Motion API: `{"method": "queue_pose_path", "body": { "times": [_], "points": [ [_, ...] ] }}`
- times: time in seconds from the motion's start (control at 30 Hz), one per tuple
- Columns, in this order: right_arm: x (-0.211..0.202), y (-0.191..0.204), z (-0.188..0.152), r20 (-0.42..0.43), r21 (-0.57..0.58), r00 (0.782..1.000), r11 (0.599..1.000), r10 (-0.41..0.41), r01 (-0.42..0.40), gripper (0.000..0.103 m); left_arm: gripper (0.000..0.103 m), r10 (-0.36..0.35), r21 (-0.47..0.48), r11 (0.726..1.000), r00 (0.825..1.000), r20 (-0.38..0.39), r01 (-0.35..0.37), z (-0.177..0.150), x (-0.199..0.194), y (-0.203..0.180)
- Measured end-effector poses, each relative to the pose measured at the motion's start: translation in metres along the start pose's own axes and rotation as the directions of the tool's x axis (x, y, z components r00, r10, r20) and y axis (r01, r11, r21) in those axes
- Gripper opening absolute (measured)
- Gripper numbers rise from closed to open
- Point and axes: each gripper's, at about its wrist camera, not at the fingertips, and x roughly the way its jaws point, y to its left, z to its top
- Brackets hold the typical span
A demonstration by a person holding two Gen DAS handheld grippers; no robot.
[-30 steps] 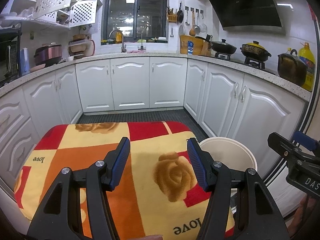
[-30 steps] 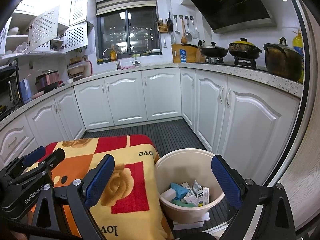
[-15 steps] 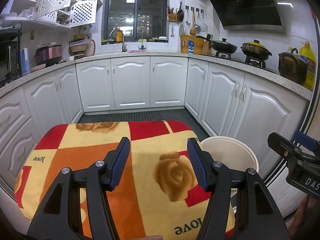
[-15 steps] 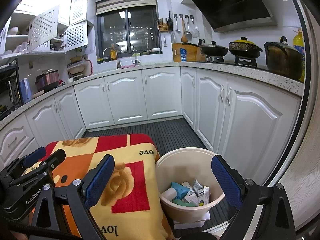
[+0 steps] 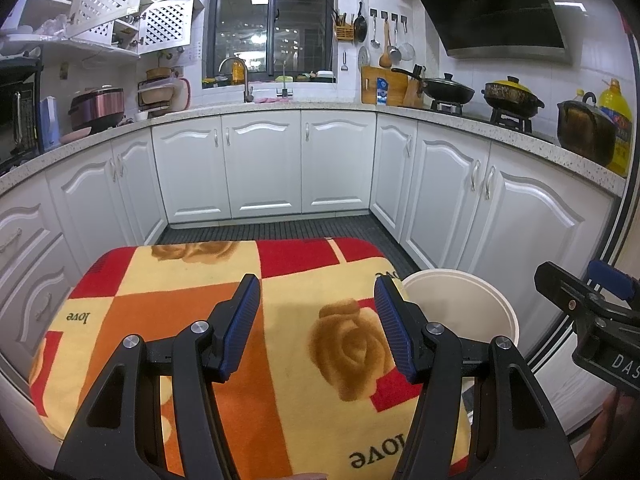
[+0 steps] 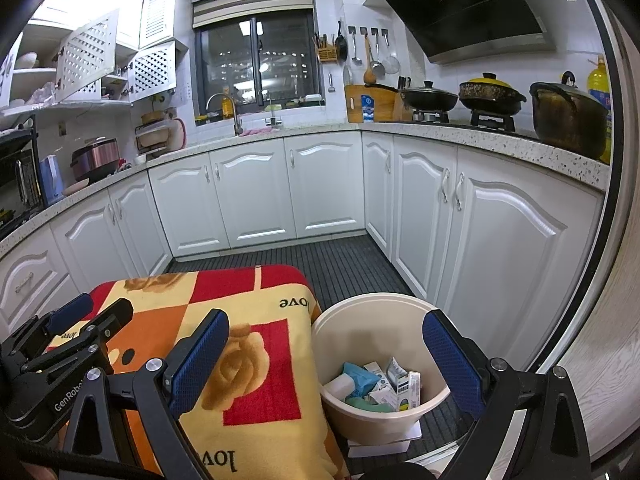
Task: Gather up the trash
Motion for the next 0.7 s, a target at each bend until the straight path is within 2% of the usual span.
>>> {"method": "queue_pose_path", "body": {
  "times": [0.7],
  "points": [
    [0.0071,-0.0005,-0.0069,-0.015,-0.003,1.000,1.000,0.001,-0.001,0.096,0.058,-0.004,0.007,1.000,1.000,-0.008,0.004,-0.0021,0.0016,-0.0028]
  ]
}}
